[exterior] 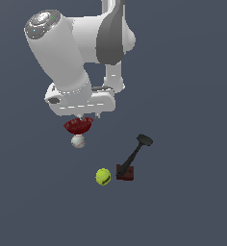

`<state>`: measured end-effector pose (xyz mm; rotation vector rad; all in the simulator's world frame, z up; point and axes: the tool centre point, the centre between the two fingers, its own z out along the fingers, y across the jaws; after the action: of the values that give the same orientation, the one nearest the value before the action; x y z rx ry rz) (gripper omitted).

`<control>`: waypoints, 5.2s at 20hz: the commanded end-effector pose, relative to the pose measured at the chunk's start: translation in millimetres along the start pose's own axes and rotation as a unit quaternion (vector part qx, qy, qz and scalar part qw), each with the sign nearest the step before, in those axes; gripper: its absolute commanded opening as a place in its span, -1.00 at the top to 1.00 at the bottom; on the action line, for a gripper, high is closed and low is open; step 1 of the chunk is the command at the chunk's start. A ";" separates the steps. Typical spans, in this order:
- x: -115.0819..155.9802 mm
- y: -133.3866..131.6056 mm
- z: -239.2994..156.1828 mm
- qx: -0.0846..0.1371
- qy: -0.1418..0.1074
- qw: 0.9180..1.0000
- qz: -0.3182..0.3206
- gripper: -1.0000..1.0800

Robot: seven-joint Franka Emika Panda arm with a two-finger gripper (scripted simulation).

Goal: Pick up a designated object from a clutter of objects.

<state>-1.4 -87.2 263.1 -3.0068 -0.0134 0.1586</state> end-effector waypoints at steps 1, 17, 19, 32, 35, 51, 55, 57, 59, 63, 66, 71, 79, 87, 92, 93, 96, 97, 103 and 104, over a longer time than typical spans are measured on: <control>-3.5 22.4 13.7 0.017 -0.015 1.000 -0.002 -0.23; -49.9 150.8 102.7 0.153 -0.063 0.986 -0.019 -0.23; -57.1 163.1 112.4 0.169 -0.063 0.983 -0.021 -0.23; -87.1 205.2 148.7 0.230 -0.053 0.971 -0.028 -0.23; -88.8 207.2 150.7 0.234 -0.052 0.970 -0.029 -0.23; -95.6 204.2 162.6 0.262 -0.049 0.963 -0.043 -0.23; -104.0 213.3 172.1 0.279 -0.042 0.958 -0.045 -0.23; -107.1 216.5 175.4 0.284 -0.039 0.957 -0.045 -0.23; -109.1 218.5 177.7 0.288 -0.038 0.956 -0.046 -0.23; -110.1 219.3 178.4 0.289 -0.037 0.956 -0.045 -0.23; -110.4 217.6 181.1 0.289 -0.037 0.956 -0.045 -0.23; -112.9 207.9 196.0 0.290 -0.037 0.955 -0.045 -0.23; -114.3 203.0 203.4 0.290 -0.037 0.955 -0.046 1.00; -114.6 203.1 203.6 0.290 -0.037 0.955 -0.046 1.00; -114.3 200.4 196.7 0.290 -0.037 0.955 -0.046 1.00; -114.1 199.2 193.6 0.290 -0.037 0.955 -0.046 1.00; -113.6 194.2 181.0 0.290 -0.037 0.955 -0.046 1.00; -113.3 192.1 175.6 0.290 -0.037 0.955 -0.046 1.00; -111.0 173.7 129.1 0.290 -0.038 0.955 -0.046 1.00; -110.4 169.5 118.9 0.290 -0.038 0.955 -0.046 1.00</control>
<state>-126.1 -245.4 119.3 -2.4056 -0.0943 0.2247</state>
